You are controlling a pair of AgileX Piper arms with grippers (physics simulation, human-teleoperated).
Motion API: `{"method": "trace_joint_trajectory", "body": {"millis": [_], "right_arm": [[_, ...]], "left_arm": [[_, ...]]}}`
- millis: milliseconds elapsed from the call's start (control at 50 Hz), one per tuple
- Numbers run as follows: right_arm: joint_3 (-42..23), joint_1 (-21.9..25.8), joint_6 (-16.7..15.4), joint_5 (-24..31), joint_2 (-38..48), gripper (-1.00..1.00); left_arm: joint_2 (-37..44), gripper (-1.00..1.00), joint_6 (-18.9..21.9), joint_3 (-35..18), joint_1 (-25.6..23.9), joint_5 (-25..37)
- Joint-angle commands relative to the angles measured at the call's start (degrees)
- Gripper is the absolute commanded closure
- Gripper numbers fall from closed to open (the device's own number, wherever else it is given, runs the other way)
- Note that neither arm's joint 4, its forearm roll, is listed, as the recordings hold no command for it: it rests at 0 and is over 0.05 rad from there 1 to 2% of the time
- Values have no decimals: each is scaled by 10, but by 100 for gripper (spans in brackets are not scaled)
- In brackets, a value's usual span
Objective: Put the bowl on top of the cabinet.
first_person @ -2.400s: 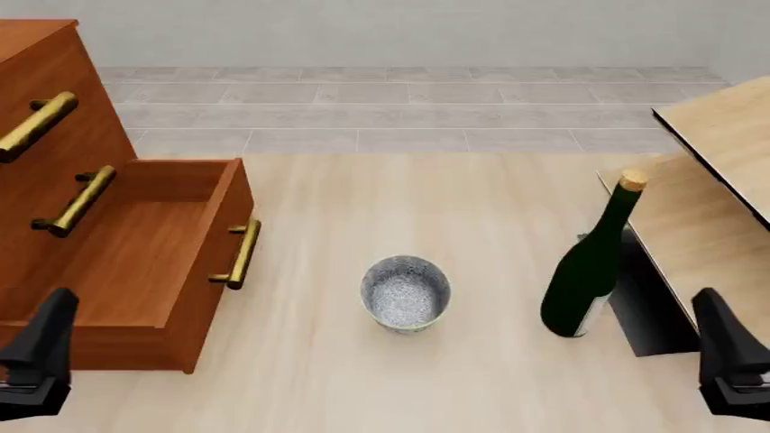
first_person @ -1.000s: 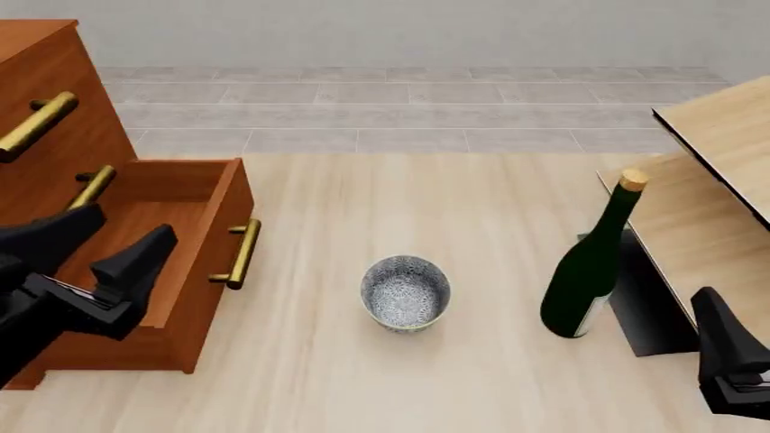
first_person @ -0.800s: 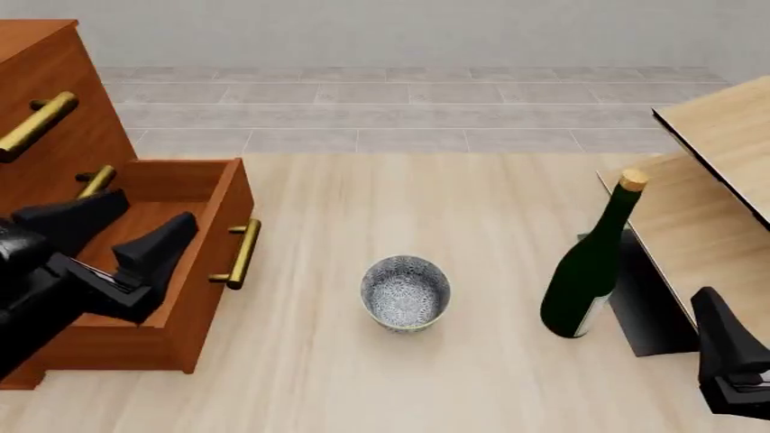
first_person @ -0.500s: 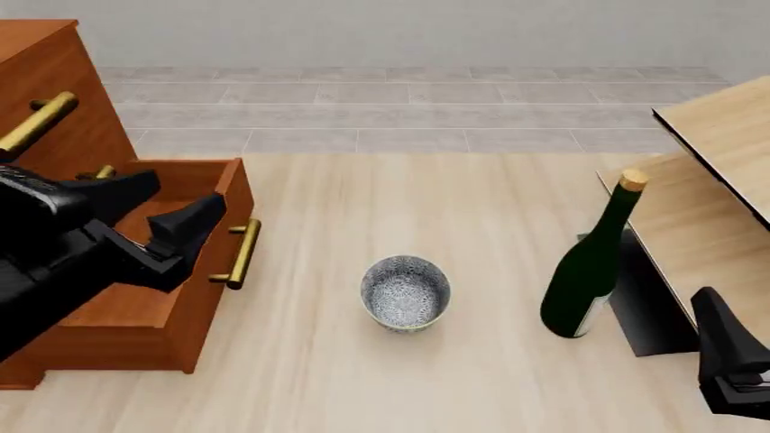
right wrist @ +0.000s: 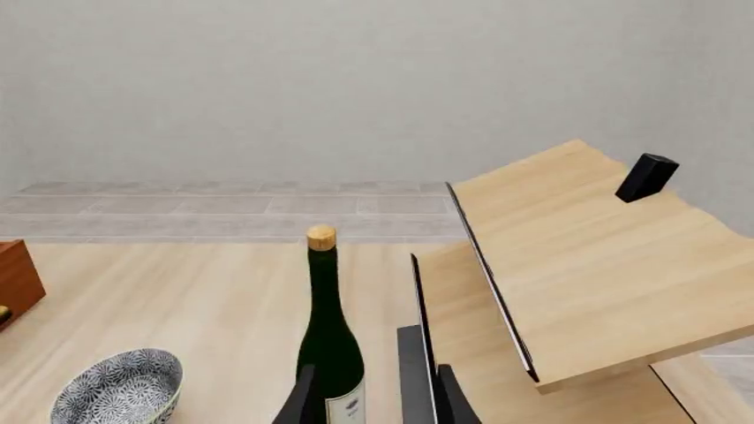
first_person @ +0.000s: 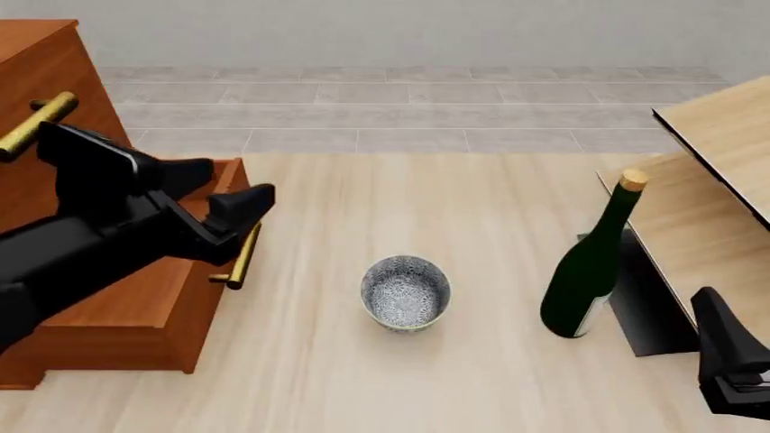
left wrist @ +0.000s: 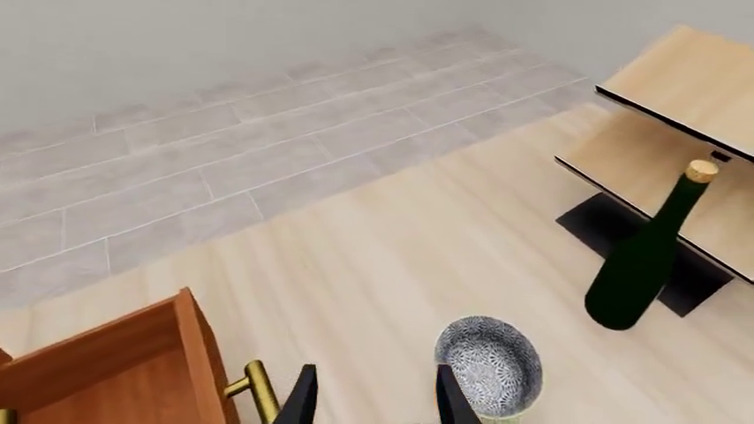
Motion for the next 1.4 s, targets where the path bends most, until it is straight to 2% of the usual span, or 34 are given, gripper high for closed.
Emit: {"method": "trace_joint_trajectory", "body": {"millis": [20,260,540,860,1040,1180,1200,1260,1280,1400], "right_arm": [[0,0,0,0,0,-100],[0,0,0,0,0,-100],[0,0,0,0,0,-100],[0,0,0,0,0,-100],[0,0,0,0,0,-100],[0,0,0,0,0,-100],[0,0,0,0,0,-100],[0,0,0,0,0,-100],[0,0,0,0,0,-100],[0,0,0,0,0,-100]], "left_arm": [[28,-100,-9,-38,-37,37],[54,-100,-13,-76,-75,66],[87,-100,-16,-108,-87,84],[117,-100,-25,-108,-117,88],[133,-100,-35,-116,-112,87],[153,-100,-53,-119,-100,81],[165,-100,-67,-122,-98,81],[169,-100,-60,-123,-96,76],[176,-100,-75,-125,-96,78],[194,-100,-74,-124,-89,65]]}}
